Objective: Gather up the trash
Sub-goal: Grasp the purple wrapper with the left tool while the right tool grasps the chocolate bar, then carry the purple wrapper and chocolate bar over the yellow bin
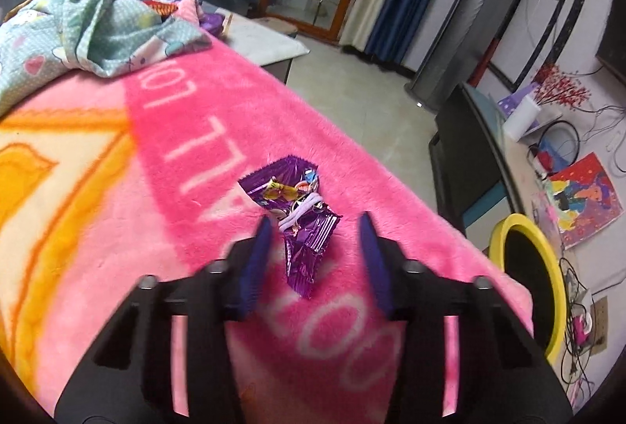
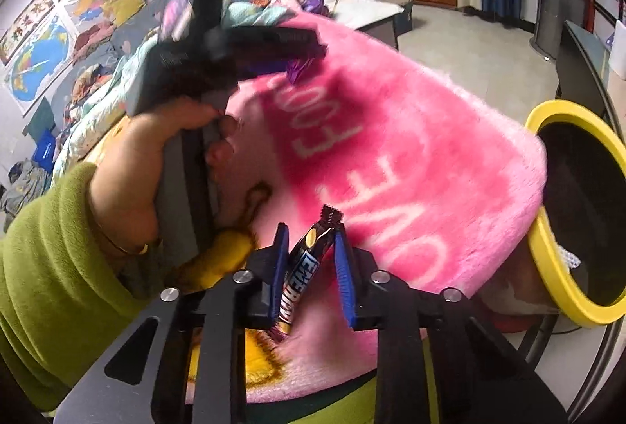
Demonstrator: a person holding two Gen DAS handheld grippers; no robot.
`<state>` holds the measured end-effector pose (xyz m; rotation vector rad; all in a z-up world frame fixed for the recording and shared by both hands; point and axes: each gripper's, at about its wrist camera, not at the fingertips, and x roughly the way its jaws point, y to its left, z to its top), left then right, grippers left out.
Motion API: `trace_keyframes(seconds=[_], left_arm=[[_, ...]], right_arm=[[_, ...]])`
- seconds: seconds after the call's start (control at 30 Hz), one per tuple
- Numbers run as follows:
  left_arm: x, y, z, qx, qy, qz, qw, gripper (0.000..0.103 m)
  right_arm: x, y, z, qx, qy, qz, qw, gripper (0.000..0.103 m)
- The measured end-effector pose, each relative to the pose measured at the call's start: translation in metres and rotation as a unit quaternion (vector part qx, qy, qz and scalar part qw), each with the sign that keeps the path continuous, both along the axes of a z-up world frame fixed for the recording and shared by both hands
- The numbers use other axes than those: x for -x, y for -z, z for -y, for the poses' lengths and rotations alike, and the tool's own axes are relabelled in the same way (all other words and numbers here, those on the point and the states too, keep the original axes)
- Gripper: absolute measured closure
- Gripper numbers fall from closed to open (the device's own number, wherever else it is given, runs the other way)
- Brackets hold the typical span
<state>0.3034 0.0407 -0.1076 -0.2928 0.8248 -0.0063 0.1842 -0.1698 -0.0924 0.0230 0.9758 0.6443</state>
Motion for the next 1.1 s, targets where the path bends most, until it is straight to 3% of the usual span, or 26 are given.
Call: trace_keyframes(seconds=[0.1,0.13,0.53,1.1], left_arm=[[-0.003,0.003,0.003,0.000,0.000,-0.009,1.0000,0.094],[-0.002,0.003,0.004,0.003,0.004,-0.008,1.0000,0.094],[0.020,-0.016,0.054,-0.003,0.083,0.015,0.9964,0.095],[0.051,-0.041,0.148,-0.003,0.190,0.045,0.9807,0.095]], right_arm=[[-0.005,-0.005,0.011,-0.007,0.013,0.004,1.000,0.086],[-0.008,-0.006,0.015,-0.009,0.017,0.005,1.000,0.086],[-0.042,-0.029,0.077,-0.042,0.109,0.031,0.993,0.087],[-0.064,-0.046,0.181,-0.084,0.249,0.064,0.963,0.087]])
